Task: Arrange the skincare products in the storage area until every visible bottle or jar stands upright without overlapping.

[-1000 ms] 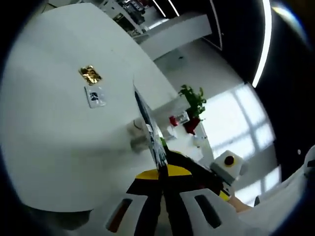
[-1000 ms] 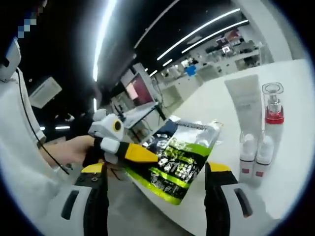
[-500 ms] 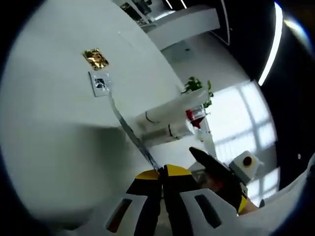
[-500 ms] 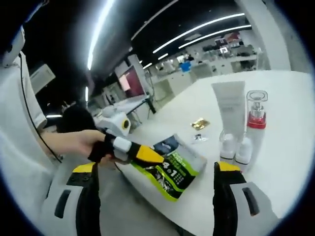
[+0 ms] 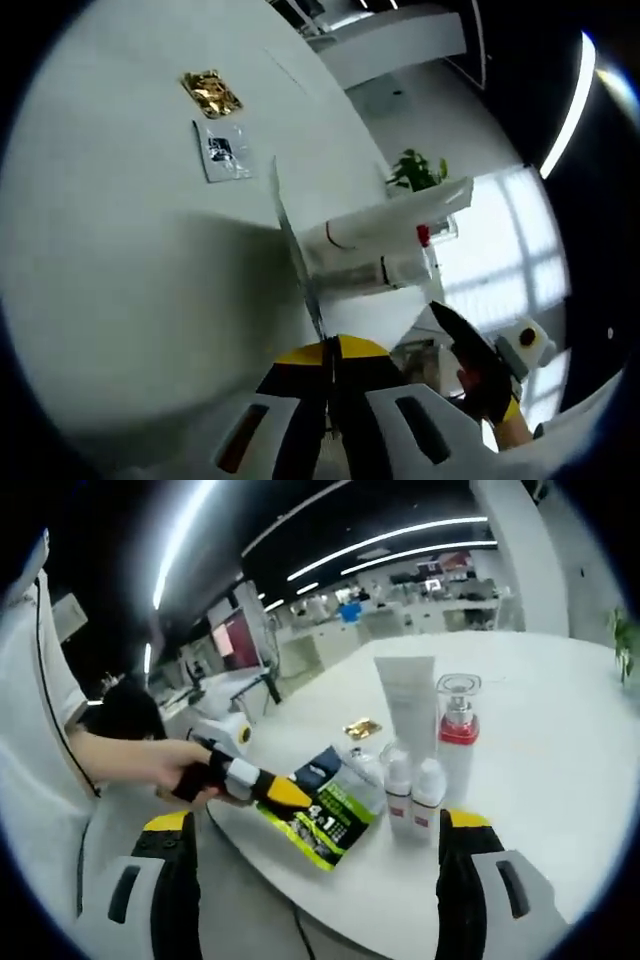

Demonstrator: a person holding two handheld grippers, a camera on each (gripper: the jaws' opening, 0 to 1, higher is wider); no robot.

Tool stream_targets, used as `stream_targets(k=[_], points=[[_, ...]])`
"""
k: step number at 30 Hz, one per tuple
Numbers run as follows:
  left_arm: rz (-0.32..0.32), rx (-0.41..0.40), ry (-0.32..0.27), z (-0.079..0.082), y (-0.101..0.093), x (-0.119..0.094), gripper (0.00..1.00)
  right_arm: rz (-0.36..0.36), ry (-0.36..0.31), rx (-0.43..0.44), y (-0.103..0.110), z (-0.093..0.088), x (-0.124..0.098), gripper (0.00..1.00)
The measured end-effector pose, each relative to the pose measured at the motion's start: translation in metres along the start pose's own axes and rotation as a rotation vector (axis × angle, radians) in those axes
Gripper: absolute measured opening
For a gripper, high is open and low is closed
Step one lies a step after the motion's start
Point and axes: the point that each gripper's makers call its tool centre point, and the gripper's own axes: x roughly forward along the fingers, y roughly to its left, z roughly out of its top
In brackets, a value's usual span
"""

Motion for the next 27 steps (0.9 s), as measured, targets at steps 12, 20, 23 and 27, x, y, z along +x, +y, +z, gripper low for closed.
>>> stream_targets(k=[12, 20, 23, 27], points=[[0.150, 0.034, -0.009, 0.016, 0.038, 0.017, 0.00, -0.037, -0.022, 0.019, -0.007, 0.002, -0.005, 0.99], [0.249, 0.172, -0.009, 0.027, 0.045, 0.017, 0.04, -0.047, -0.031, 0.032, -0.010, 0.003, -0.006, 0.99], [0.318, 0.312, -0.012, 0.034, 0.043, 0.013, 0.07, -0.048, -0.031, 0.035, -0.010, 0.003, -0.006, 0.99], [0.366, 0.407, -0.004, 0.040, 0.043, 0.012, 0.15, -0.047, -0.028, 0.037, -0.010, 0.002, -0.005, 0.99]])
